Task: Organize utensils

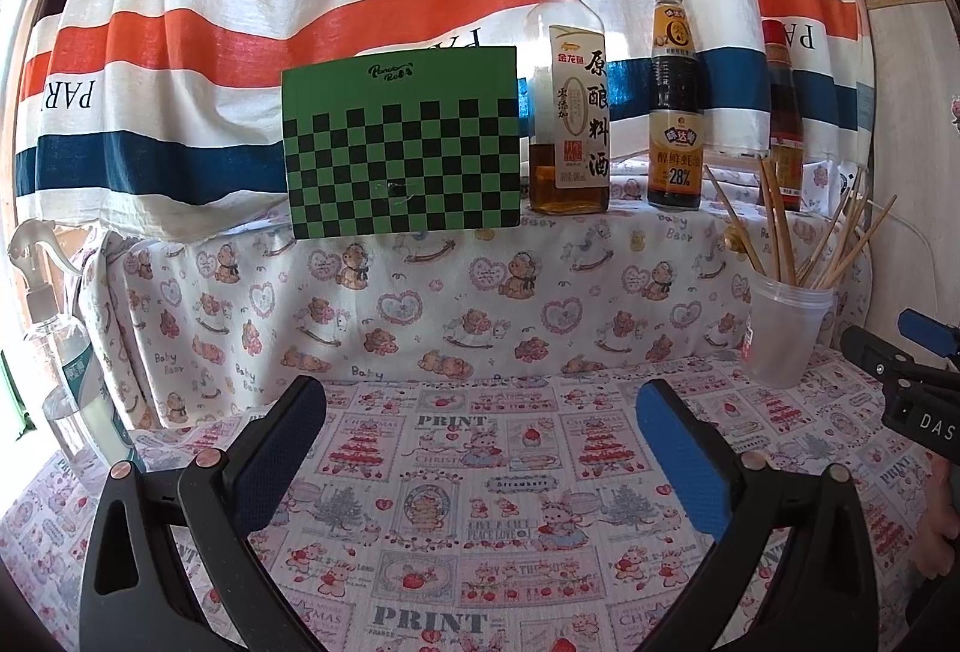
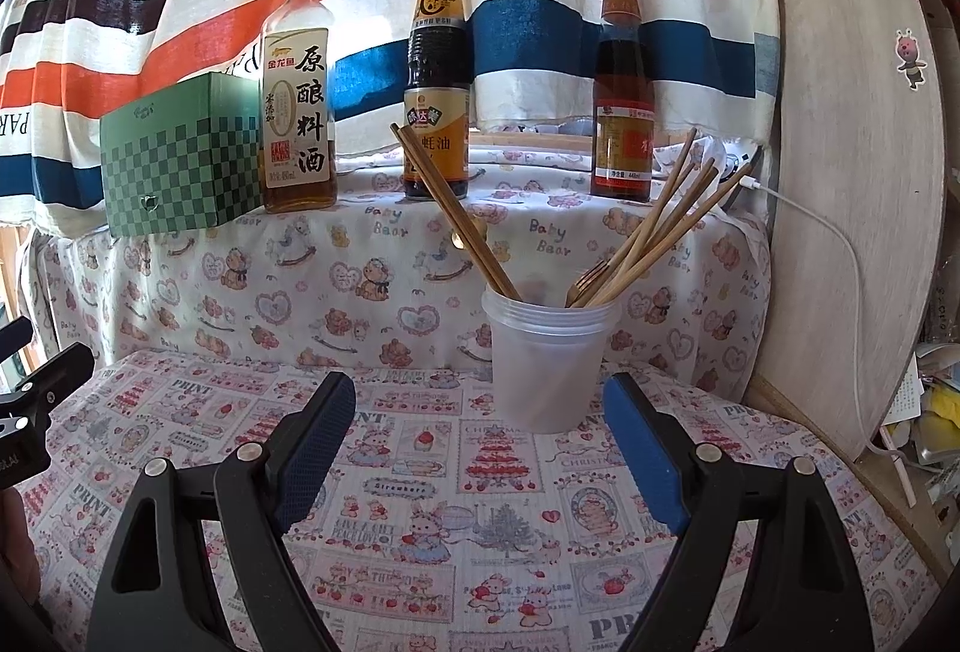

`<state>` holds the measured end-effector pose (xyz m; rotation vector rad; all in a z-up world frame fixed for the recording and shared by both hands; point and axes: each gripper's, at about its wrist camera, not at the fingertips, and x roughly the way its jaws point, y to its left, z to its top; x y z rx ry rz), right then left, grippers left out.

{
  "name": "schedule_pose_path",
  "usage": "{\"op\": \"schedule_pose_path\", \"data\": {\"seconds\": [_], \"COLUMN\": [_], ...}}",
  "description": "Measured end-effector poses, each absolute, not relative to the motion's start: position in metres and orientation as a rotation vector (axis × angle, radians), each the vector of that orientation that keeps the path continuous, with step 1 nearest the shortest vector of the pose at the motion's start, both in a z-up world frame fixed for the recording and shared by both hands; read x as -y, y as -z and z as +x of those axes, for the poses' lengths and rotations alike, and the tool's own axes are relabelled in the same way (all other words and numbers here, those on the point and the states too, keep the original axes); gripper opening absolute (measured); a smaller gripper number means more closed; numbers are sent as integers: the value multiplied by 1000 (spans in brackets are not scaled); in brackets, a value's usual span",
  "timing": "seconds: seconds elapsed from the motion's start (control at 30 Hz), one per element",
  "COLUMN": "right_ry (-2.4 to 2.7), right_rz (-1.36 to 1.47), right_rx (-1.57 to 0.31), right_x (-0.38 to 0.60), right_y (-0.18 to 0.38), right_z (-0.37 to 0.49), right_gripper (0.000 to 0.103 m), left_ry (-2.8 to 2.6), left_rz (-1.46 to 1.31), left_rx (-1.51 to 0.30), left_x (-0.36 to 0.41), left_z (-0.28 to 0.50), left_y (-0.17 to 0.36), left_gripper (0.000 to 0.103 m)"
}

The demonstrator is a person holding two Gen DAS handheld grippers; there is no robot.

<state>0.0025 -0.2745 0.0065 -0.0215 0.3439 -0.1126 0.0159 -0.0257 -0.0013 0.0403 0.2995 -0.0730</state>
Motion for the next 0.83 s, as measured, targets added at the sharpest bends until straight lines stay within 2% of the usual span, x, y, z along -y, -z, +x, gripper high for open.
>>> {"op": "schedule_pose_path", "data": {"seconds": [0.83], "right_ry": [118], "right_rz": [-45], "right_rx": [-346], "right_x": [272], "right_y": [-7], "right_z": [2], "right_gripper": [87], "left_ry": [66], "left_rz": [43], "left_rx": [-353], "left_x": [27], "left_z": [26], "left_y": [5], "left_gripper": [103]}}
